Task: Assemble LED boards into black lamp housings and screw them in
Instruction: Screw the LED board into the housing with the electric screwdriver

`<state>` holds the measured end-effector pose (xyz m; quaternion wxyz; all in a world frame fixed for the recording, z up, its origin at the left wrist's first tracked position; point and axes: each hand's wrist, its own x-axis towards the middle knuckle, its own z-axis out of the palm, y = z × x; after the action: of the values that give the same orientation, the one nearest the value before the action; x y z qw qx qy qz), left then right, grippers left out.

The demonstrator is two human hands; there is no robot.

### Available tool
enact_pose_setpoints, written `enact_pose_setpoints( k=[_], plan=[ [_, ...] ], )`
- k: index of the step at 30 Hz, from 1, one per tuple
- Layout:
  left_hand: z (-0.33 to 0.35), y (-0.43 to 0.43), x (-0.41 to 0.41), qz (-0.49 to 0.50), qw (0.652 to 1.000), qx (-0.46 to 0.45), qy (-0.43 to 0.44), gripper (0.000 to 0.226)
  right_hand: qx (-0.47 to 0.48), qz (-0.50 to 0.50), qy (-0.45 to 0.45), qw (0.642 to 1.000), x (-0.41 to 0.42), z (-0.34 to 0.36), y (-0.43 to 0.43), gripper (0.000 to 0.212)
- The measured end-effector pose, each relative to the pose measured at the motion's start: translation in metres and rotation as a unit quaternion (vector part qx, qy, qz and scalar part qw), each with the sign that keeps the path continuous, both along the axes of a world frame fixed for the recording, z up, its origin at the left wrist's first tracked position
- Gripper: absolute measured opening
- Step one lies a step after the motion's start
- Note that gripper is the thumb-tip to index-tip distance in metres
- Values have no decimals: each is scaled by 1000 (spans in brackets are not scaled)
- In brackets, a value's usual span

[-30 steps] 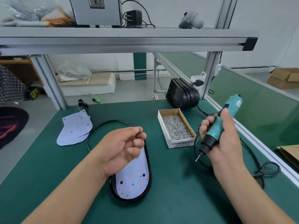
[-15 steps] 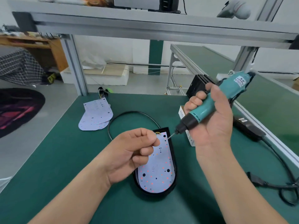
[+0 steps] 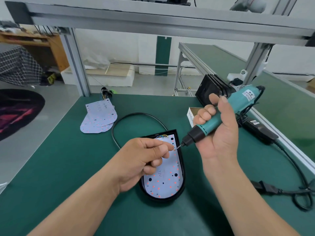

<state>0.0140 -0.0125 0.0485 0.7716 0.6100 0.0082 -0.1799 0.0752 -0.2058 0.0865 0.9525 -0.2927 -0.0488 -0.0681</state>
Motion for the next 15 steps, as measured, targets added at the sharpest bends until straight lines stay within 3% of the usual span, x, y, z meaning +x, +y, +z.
enact_pose_setpoints(
  k=[15],
  plan=[
    [6,-1,-1,-8,998,-49,36,23,0,3,-56,998,-5,2,5,4]
  ],
)
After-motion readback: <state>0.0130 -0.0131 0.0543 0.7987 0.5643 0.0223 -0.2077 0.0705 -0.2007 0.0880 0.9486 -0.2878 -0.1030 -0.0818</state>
